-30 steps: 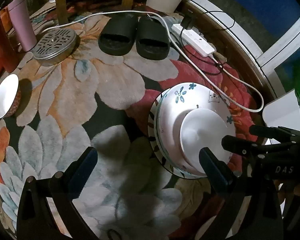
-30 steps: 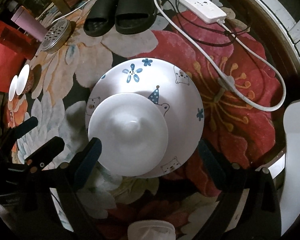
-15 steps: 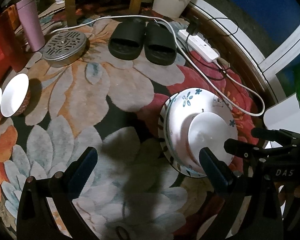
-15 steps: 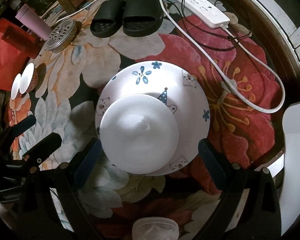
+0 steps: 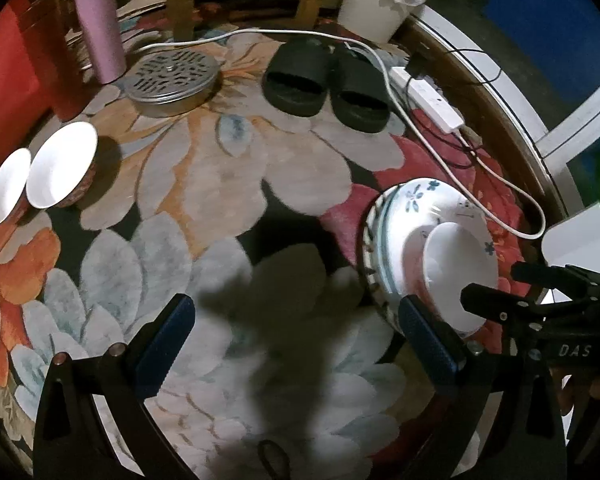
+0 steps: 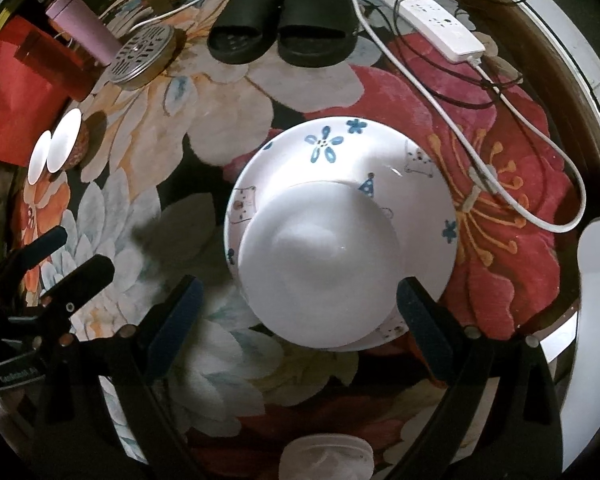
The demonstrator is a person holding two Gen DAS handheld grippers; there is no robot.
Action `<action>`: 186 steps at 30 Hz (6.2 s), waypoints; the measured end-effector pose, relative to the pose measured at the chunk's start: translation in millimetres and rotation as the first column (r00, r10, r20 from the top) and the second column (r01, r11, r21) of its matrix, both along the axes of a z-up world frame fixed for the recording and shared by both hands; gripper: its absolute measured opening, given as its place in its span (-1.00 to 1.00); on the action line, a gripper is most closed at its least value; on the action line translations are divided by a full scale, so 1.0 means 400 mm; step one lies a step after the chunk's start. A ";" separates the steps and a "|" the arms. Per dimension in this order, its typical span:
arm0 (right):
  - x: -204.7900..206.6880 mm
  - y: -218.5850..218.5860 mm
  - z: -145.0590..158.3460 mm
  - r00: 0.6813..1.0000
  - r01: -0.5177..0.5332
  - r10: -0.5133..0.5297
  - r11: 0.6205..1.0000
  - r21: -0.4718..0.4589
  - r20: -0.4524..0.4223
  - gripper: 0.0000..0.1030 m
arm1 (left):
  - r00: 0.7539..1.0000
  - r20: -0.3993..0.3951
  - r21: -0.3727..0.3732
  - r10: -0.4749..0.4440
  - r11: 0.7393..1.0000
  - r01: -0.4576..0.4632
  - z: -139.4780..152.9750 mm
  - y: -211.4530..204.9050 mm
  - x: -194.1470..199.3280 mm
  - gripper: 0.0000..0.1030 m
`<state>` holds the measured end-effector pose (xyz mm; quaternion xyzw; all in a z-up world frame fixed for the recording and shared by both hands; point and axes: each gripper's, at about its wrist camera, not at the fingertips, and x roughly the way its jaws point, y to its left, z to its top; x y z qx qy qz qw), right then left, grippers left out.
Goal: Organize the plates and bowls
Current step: 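Withdraw both grippers from the stack toward the white bowls, then grasp the larger white bowl rim with the right gripper while the left gripper grasps it, then carry the white bowl with both grippers over the plate stack, then lower the white bowl onto the white plate and open both grippers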
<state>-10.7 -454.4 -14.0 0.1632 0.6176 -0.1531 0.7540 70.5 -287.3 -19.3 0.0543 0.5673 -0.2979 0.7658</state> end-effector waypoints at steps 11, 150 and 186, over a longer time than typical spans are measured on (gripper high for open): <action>0.033 0.056 -0.007 0.999 -0.038 0.038 0.999 -0.004 -0.002 0.91 | 0.997 -0.007 0.000 0.071 0.998 -0.071 -0.019 0.085 0.030 0.98; 0.088 0.216 0.065 0.969 -0.242 0.226 0.949 0.203 0.098 -0.69 | 0.999 0.043 -0.019 -0.010 1.000 0.011 0.083 0.033 -0.002 -0.78; -0.109 -0.109 -0.024 0.998 0.066 -0.065 0.980 0.188 -0.014 -0.68 | 0.958 -0.045 0.050 -0.284 0.957 0.286 -0.054 -0.360 -0.131 -0.73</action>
